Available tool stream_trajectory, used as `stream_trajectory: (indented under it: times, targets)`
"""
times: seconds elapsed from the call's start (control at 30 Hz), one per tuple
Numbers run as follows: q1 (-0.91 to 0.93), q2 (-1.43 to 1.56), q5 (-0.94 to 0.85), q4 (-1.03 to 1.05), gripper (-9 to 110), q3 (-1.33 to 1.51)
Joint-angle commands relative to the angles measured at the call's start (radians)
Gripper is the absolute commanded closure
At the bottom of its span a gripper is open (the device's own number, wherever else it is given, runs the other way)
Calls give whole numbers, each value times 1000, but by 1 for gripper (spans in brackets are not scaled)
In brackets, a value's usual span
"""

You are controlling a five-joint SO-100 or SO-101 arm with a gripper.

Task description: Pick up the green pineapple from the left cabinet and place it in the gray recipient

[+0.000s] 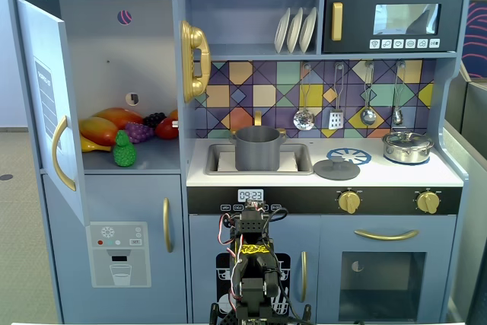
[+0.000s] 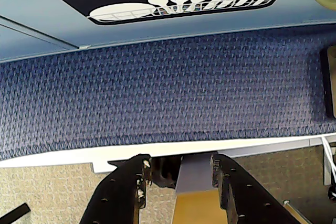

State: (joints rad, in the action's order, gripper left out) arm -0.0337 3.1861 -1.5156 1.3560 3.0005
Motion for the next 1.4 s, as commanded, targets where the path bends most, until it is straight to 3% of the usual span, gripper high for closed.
stream_trajectory:
  times: [0.0,0.3,0.4,0.5,0.63,0.73,0.77,0.83,1.03,1.37]
  targets:
    - [81,-6,-26,175,101,2]
    - [72,-6,-26,175,101,2]
    - [-51,-8,-34,149,101,2]
    - [-293,-11,44,-61,99,2]
    - [-566,9,176,-747,91,2]
    - [-715,-21,26,-1232,85,-3]
    - [-747,-64,-21,-1293,82,-43]
    - [-767,-163,-37,-1293,76,-170]
    - [-808,-477,-84,-1413,75,-494]
    - [-801,-784,-163,-1580,64,-695]
